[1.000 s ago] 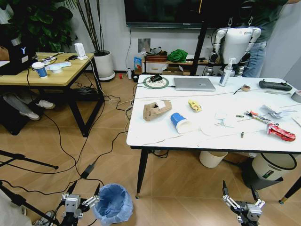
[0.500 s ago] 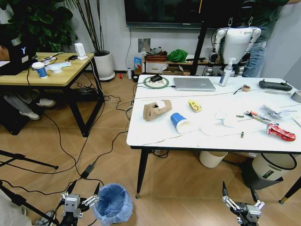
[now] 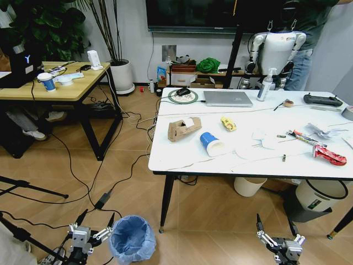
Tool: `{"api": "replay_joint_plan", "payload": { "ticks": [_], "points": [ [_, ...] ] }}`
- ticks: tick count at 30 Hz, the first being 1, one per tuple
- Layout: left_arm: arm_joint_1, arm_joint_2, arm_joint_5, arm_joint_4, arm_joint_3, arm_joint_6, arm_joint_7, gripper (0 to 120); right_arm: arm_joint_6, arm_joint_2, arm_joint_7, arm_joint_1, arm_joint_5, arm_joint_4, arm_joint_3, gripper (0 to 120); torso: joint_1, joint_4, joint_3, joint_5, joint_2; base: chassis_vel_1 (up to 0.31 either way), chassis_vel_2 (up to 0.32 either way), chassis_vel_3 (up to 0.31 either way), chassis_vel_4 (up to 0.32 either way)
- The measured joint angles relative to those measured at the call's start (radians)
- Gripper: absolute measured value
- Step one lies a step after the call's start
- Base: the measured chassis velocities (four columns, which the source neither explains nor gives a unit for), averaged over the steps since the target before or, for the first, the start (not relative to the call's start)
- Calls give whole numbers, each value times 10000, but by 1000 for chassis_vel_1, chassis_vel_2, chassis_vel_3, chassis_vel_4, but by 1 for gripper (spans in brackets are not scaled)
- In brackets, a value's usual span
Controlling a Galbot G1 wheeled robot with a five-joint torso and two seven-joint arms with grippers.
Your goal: Pick up the trash bin and place the trash from the table into it.
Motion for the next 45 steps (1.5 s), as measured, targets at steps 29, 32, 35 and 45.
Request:
{"api": "replay_joint_plan", "payload": {
  "ticks": [29, 32, 35, 45],
  "points": [
    [-158, 19, 11, 209, 186, 100, -8, 100, -17, 91, 1, 10, 66, 10, 100, 100, -366, 0, -432, 0, -804, 0, 0, 0, 0],
    [-156, -1, 20, 209, 189, 104, -11, 100, -19, 71, 3, 20, 79, 9, 102, 100, -447, 0, -527, 0, -980, 0, 0, 0, 0],
    [-153, -18, 29, 207, 189, 105, -14, 100, -19, 64, 3, 40, 82, 0, 101, 100, -503, 0, -605, 0, -1111, 0, 0, 0, 0],
    [-132, -37, 23, 196, 138, 106, -16, 100, -38, 56, 5, 92, 87, -59, 83, 100, -719, 0, -892, 0, -1616, 0, 0, 0, 0]
  ]
}}
